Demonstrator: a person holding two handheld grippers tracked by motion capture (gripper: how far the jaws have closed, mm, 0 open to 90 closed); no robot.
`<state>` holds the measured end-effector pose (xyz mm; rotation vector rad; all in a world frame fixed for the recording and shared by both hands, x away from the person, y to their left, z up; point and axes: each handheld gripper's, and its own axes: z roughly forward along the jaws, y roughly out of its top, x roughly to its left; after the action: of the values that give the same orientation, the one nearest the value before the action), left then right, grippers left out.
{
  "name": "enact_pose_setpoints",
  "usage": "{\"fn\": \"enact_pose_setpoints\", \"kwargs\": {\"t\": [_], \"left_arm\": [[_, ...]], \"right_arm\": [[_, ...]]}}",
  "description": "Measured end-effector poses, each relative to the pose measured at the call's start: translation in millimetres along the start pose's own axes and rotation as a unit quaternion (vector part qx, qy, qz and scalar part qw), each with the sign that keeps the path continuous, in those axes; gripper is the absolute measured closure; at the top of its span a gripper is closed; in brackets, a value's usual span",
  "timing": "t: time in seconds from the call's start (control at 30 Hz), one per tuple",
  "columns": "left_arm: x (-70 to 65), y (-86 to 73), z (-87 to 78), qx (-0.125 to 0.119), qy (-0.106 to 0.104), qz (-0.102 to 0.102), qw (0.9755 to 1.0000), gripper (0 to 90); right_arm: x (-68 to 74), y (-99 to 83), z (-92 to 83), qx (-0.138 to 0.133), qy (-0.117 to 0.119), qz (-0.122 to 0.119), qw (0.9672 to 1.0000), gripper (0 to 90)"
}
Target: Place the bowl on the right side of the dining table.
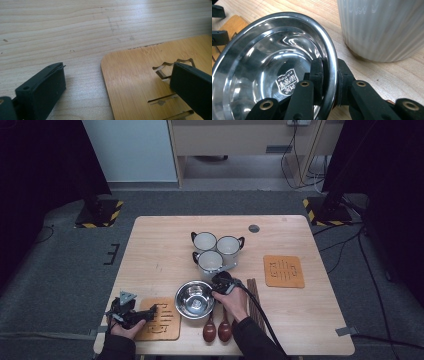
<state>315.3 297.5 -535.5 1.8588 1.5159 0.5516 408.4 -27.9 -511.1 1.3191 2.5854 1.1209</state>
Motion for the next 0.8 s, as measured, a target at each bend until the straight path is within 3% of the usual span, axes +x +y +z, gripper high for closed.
{"fn": "enact_pose_setpoints", "kwargs": {"t": [0.37,0.8], "left_arm": [[0.0,0.0,0.0,0.0,0.0,0.0,1.0,0.0],[0.0,0.0,0.0,0.0,0.0,0.0,1.0,0.0]], "right_arm": [[9.6,2.8,-10.7,-0.044,0.037,0.014,0.9982,83.0],[12.8,3.7,-15.9,-0.049,0.03,0.0,0.9983,83.5]]}}
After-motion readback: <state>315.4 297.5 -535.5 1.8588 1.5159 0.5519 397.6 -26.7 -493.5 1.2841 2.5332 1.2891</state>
